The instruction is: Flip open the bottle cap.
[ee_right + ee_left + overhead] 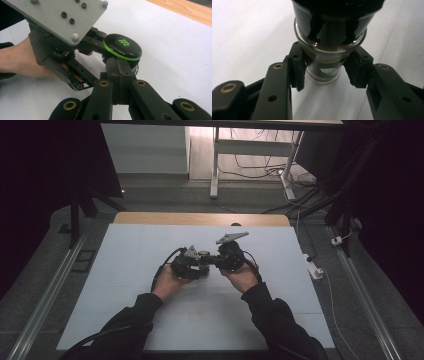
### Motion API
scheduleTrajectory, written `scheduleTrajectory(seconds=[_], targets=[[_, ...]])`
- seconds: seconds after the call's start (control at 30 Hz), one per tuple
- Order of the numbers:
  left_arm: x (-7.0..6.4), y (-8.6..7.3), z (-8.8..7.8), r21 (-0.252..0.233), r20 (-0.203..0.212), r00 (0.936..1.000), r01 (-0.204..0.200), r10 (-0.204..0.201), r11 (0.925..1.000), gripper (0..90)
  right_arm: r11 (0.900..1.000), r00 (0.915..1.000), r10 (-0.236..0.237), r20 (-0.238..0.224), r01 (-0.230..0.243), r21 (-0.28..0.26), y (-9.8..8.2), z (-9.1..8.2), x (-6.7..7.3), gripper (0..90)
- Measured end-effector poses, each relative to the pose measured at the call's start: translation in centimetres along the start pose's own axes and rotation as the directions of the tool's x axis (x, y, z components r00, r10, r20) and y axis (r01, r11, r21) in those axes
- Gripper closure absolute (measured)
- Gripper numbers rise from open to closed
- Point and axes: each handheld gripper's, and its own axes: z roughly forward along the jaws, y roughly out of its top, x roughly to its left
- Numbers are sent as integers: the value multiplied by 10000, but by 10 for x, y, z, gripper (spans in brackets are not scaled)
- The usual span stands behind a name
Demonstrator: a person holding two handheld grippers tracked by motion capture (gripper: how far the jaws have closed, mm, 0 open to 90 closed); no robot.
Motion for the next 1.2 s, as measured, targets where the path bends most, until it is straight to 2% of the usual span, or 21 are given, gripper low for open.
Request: scheduleTrajectory(seconds=[0.5, 0.73, 0.9, 1.03, 1.1, 1.17, 1.2], targets=[[0, 0, 0, 8, -17, 10000, -13, 13, 10000, 541, 9992, 9998, 157, 150, -152, -357, 11, 5, -8, 896], [0, 0, 0, 9, -28, 10000, -23, 23, 10000, 541, 9983, 9987, 383, 349, -368, -444, 15, 10, -17, 896], [0, 0, 0, -16, -23, 10000, -27, 27, 10000, 540, 9967, 9973, 695, 235, -684, -444, 13, 12, -22, 895], [1, 0, 0, 7, 16, 10000, -75, 75, 10000, 535, 9968, 9978, 628, 188, -618, -513, 13, 9, -21, 894], [0, 1, 1, 225, -63, 9999, -119, 120, 9997, 511, 9969, 9983, 559, 173, -548, -569, 13, 7, -20, 871], [0, 0, 0, 255, -212, 9995, -244, 249, 9994, 414, 9973, 9985, 505, 197, -494, -551, 13, 5, -18, 826], [1, 0, -2, 256, -168, 9996, -227, 231, 9994, 396, 9975, 9987, 459, 217, -447, -540, 12, 4, -17, 817]])
